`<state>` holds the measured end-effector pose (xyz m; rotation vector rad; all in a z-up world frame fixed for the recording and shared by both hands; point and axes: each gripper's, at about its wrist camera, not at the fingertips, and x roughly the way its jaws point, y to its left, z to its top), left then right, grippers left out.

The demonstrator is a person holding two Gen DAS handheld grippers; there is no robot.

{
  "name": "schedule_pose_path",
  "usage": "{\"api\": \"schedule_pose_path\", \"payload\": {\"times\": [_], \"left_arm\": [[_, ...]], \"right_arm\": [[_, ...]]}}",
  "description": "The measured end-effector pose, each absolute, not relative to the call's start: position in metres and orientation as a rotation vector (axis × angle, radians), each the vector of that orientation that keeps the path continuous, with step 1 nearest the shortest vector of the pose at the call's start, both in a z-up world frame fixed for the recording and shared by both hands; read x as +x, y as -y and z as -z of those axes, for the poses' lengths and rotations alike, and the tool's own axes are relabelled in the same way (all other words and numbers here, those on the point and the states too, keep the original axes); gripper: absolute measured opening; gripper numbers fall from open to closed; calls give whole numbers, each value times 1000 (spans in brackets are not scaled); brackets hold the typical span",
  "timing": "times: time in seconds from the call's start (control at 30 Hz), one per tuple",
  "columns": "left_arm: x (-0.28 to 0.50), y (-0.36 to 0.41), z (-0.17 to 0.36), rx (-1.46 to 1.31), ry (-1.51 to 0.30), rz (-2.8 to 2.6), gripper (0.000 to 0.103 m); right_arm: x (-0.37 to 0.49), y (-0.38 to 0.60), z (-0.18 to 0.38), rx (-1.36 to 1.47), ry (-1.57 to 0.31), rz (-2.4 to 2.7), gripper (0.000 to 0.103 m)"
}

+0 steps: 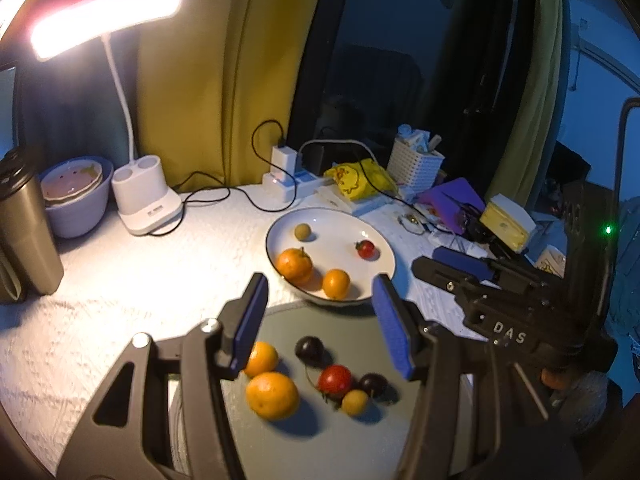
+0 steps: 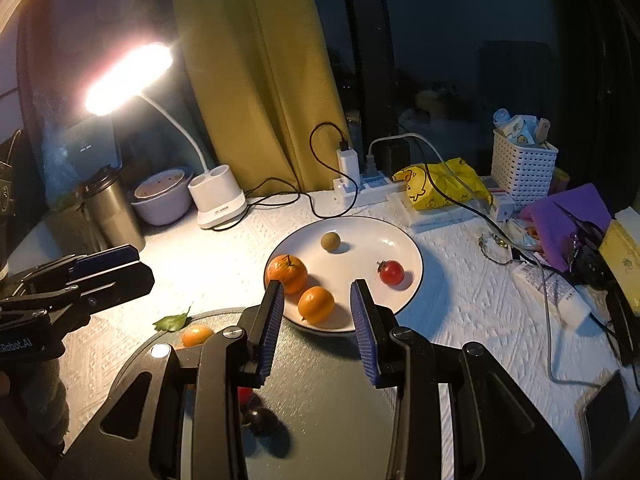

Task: Organize fruits
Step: 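Move both open grippers back over the fruit tray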

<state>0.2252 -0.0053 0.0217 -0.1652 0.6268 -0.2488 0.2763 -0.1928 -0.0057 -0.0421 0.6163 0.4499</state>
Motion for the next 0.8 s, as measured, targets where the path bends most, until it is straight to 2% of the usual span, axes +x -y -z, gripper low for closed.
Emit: {"api": "schedule_pose_path", "payload": {"times": [0.8], "left_arm": [[179, 2, 12, -176, -676, 235, 56]], "right_arm": [[233, 192, 31, -61, -665, -465, 37]]}}
